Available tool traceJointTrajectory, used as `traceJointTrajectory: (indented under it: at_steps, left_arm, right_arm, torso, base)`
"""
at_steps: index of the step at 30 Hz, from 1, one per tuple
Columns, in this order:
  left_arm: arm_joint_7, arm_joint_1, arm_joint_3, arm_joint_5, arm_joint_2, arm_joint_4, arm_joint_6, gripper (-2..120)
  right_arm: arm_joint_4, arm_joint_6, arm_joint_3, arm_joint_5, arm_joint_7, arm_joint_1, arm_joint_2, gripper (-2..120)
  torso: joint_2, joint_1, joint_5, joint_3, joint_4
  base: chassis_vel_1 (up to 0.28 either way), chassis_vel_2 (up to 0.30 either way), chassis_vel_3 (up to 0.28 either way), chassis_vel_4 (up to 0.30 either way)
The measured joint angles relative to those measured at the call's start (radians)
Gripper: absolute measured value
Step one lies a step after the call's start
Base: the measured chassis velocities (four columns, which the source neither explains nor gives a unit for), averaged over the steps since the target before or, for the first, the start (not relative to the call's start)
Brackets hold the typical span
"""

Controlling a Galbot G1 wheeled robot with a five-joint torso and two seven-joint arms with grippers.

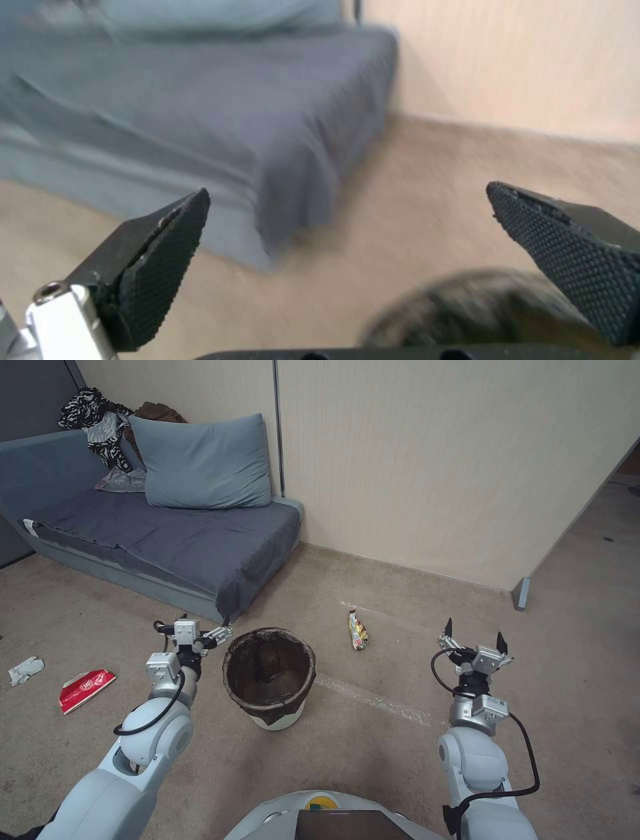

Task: Pick up the trash bin, then pick up the garbage from the floor and place it into the trash bin.

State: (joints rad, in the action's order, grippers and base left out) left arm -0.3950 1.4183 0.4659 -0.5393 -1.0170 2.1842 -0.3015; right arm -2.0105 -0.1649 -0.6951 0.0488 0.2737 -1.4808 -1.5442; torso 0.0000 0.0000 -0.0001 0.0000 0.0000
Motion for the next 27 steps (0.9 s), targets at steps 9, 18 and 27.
traceJointTrajectory:
  at_steps: [9, 18, 27]
  left_arm:
    - [-0.058, -0.077, -0.082, -0.223, 0.083, -0.016, -0.15, 100]
    - [-0.156, -0.169, -0.158, -0.36, 0.095, -0.09, -0.296, 100]
    - [-0.256, -0.244, -0.216, -0.469, 0.098, -0.147, -0.35, 100]
  right_arm:
    - [0.012, 0.003, 0.0, 0.009, 0.008, 0.007, 0.003, 100]
    - [0.027, 0.003, 0.003, 0.006, 0.015, 0.008, -0.009, 100]
    - [0.034, 0.002, 0.003, 0.004, 0.019, 0.011, -0.017, 100]
  torso:
    - [0.0, 0.0, 0.0001, 0.0, 0.0]
    - [0.0, 0.0, 0.0, 0.0, 0.0]
    - [0.0, 0.0, 0.0001, 0.0, 0.0]
  base:
    - [0.0, 0.0, 0.0, 0.0]
    - [0.0, 0.0, 0.0, 0.0]
    - [0.0, 0.0, 0.0, 0.0]
